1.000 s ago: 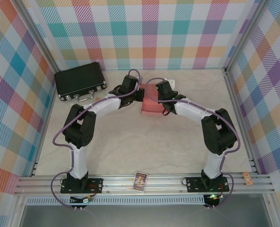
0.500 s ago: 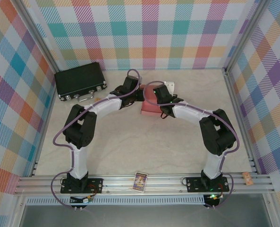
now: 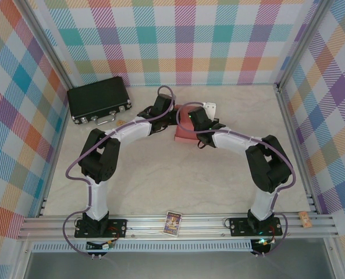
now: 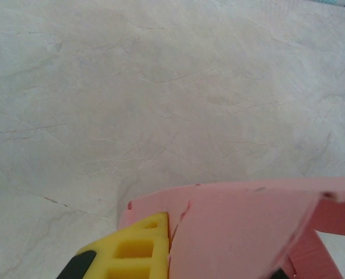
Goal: Fold the paper box
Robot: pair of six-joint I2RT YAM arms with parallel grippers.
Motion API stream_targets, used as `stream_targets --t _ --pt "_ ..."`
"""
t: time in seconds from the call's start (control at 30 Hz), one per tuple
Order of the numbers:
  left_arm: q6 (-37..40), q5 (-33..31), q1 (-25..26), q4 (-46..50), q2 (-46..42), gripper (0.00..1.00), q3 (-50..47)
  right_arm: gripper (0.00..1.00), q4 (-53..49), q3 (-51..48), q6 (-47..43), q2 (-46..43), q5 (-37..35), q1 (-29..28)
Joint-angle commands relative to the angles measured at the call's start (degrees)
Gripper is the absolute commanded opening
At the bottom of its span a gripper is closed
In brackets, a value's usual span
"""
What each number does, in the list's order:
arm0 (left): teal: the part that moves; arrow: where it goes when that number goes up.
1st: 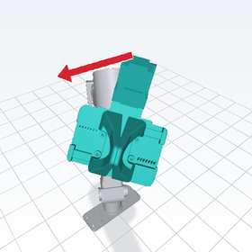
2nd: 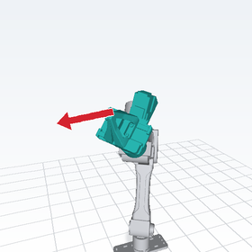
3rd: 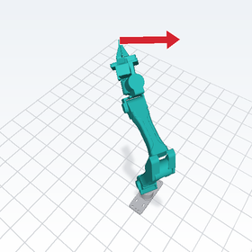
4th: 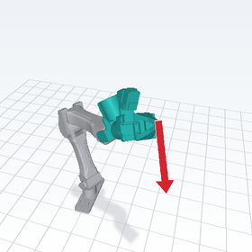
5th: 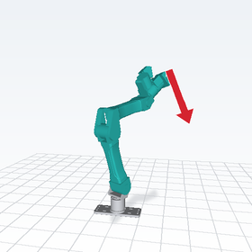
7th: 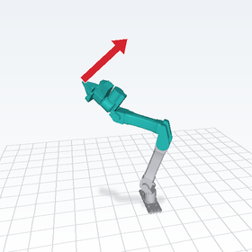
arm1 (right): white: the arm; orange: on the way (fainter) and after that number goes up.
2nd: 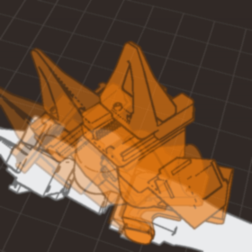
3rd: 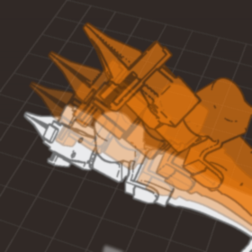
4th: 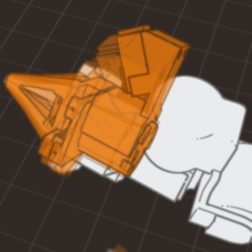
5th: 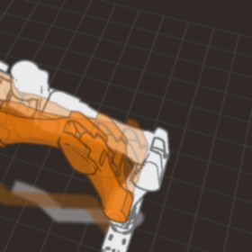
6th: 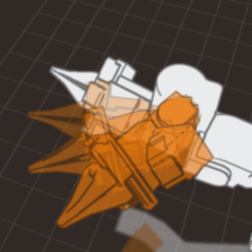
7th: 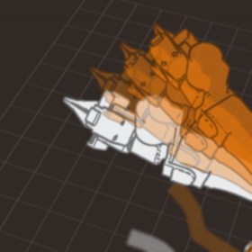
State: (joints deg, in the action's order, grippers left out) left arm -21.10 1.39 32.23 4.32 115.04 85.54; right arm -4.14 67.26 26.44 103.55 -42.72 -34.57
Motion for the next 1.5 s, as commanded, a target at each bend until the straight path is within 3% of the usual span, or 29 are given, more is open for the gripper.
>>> stream_targets --t 0.0,0.37,0.67,1.47 --pt "-1.97 2.17 1.87 -2.21 -2.09 0.10 -0.28 0.00 0.95 -0.81 1.42 -0.97 0.09 -1.44" --pt "-1.89 2.56 1.87 -2.22 -1.76 0.13 1.10 0.00 0.67 -0.56 1.25 -0.76 -1.19 -1.81" --pt "-3.90 4.76 1.96 -2.51 -0.70 0.05 1.77 0.00 0.08 -0.86 2.62 -0.70 -1.31 -1.89" --pt "-0.54 3.01 3.35 -16.45 -5.85 0.03 -12.86 0.01 4.93 -6.55 2.30 -3.46 -4.48 -3.64"
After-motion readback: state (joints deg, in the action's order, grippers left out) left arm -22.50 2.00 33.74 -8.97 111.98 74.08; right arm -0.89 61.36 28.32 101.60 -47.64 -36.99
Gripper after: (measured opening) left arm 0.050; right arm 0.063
